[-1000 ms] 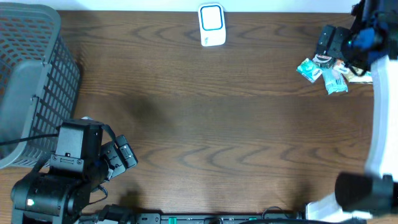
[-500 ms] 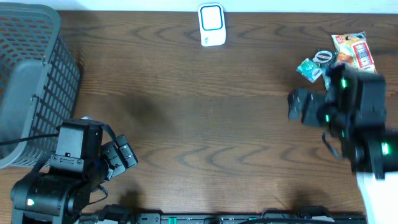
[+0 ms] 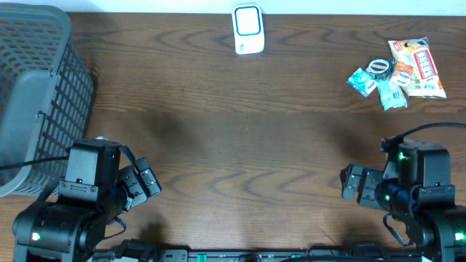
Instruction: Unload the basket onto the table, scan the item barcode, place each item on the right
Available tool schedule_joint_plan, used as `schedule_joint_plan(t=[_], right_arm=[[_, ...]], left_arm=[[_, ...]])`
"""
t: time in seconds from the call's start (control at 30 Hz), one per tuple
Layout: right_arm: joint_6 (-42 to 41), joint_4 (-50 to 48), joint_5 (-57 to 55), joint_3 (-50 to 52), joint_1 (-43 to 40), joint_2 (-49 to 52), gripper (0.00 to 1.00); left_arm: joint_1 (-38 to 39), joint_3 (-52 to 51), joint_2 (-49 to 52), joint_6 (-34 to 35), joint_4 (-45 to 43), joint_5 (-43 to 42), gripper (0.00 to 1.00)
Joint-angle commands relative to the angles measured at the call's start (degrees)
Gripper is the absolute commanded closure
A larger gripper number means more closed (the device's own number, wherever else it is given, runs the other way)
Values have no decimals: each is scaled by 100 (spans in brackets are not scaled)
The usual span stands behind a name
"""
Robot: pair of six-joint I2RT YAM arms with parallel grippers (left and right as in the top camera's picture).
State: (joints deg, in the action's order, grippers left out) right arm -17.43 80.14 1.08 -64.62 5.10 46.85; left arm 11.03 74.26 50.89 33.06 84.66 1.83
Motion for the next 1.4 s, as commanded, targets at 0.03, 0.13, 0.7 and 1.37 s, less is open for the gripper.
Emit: schedule_joint_plan(t=[0.03,0.13,0.7,1.37], right_arm=[[-57,61,-52,22,24,-9,1],[-57,63,-50,22,24,-9,1],[282,-295,-415,142,20,-177,1],[2704,-4308,920,3547,17,-3832,1]], left_arm=[[4,-4,-4,24,15,33,2],[4,-4,-4,26,15,33,2],[4,-4,-4,26,15,33,3],[4,-4,-4,24,15,35,2]])
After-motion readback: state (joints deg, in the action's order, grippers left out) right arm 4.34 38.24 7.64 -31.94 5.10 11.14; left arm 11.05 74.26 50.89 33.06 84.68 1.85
